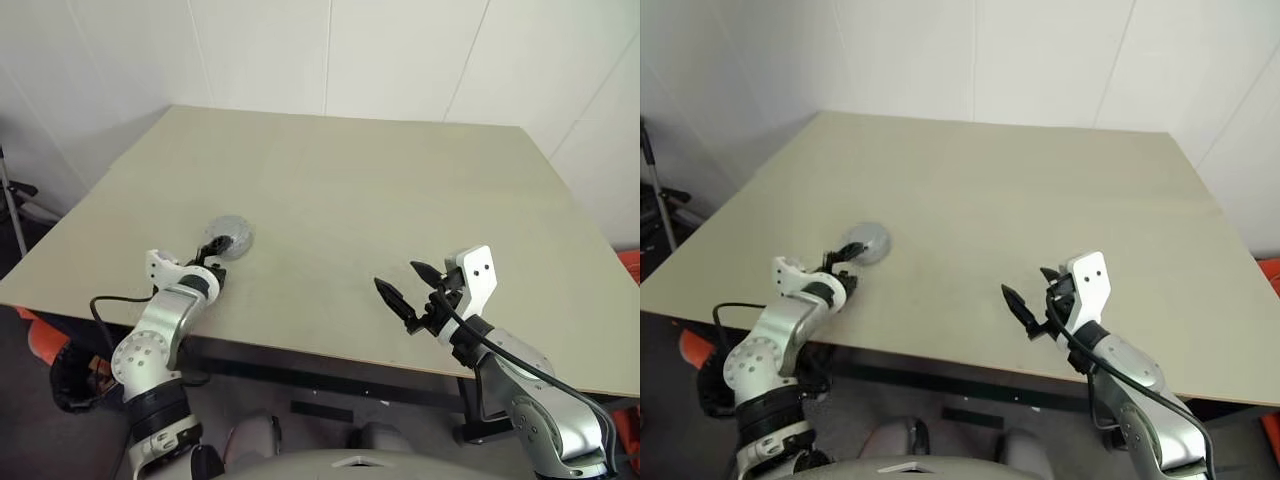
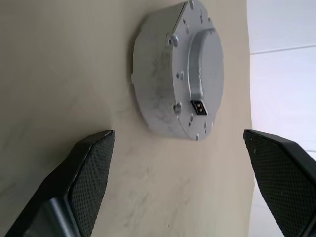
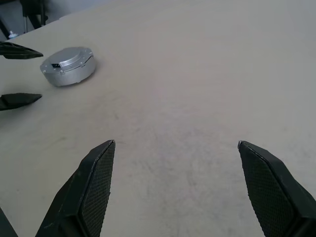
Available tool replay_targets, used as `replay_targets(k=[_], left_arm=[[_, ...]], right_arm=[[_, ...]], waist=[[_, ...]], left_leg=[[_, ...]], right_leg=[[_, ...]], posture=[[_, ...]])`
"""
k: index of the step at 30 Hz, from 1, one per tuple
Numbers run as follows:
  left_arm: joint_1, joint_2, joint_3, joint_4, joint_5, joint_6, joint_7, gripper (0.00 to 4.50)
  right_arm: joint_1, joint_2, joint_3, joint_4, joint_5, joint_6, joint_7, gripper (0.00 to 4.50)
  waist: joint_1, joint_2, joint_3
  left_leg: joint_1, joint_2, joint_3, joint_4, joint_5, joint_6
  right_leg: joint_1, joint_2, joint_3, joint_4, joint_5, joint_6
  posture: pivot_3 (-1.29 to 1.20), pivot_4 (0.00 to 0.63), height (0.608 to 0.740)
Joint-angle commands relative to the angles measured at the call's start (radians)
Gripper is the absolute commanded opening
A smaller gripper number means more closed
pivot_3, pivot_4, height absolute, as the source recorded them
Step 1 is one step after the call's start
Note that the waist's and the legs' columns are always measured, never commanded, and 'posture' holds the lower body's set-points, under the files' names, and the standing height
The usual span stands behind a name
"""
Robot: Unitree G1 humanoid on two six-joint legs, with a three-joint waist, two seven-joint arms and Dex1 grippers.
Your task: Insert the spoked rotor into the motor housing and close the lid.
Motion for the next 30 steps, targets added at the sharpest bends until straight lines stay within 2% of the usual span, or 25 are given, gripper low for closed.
replay_targets(k=[1, 3, 8, 13, 18, 25, 30], left_arm=[[-0.038, 0.058, -0.096, -0.053, -0.082, 0.083, -0.090, 4.47], [-0.071, 0.113, -0.150, -0.069, -0.018, 0.090, -0.217, 4.47], [-0.104, 0.253, -0.345, -0.077, 0.341, -0.049, -0.558, 4.47], [-0.097, 0.298, -0.488, -0.036, 0.677, -0.323, -0.829, 4.47], [-0.071, 0.298, -0.600, 0.043, 0.975, -0.625, -0.976, 4.47], [-0.027, 0.289, -0.653, 0.126, 1.175, -0.860, -1.077, 4.47], [0.000, 0.272, -0.637, 0.105, 1.195, -0.854, -1.089, 4.47]], right_arm=[[-0.017, 0.013, -0.018, -0.058, 0.022, -0.002, 0.002, 4.50], [-0.009, 0.026, -0.021, -0.067, 0.020, -0.003, -0.011, 4.50], [0.029, 0.052, -0.021, -0.088, -0.013, -0.025, -0.046, 4.50], [0.079, 0.080, -0.009, -0.091, -0.099, -0.098, -0.082, 4.50], [0.129, 0.137, -0.003, -0.078, -0.192, -0.195, -0.132, 4.50], [0.158, 0.179, -0.009, -0.062, -0.259, -0.267, -0.158, 4.50], [0.208, 0.200, -0.003, -0.047, -0.307, -0.309, -0.172, 4.50]], waist=[[0.011, -0.003, 0.002], [0.019, -0.005, 0.003], [0.019, -0.004, 0.003], [0.020, -0.004, 0.003], [0.020, -0.004, 0.003], [0.019, -0.003, 0.003], [0.020, -0.003, 0.003]], left_leg=[[0.000, 0.000, 0.000, 0.000, 0.000, 0.000], [-0.001, 0.000, -0.001, 0.000, 0.001, -0.001], [0.000, 0.000, -0.001, -0.001, 0.001, -0.002], [-0.003, 0.000, 0.000, -0.004, 0.001, -0.002], [-0.003, 0.000, 0.000, -0.009, 0.001, -0.002], [-0.002, 0.000, 0.000, -0.010, 0.001, -0.002], [-0.001, 0.000, 0.001, -0.010, 0.001, -0.002]], right_leg=[[0.000, 0.000, 0.000, 0.000, 0.000, 0.000], [-0.003, 0.000, 0.000, -0.001, 0.000, 0.001], [-0.002, 0.000, 0.001, -0.003, 0.000, 0.001], [-0.003, 0.000, 0.002, -0.003, 0.000, 0.002], [-0.005, 0.000, 0.000, -0.003, -0.001, 0.003], [-0.005, 0.000, 0.000, -0.003, -0.002, 0.003], [-0.004, 0.000, 0.001, -0.003, -0.002, 0.002]], posture=[[0.00, 0.000, 0.740], [0.00, 0.000, 0.740], [0.00, 0.000, 0.740], [0.00, 0.000, 0.740], [0.00, 0.000, 0.740], [0.00, 0.000, 0.740], [0.00, 0.000, 0.740]])
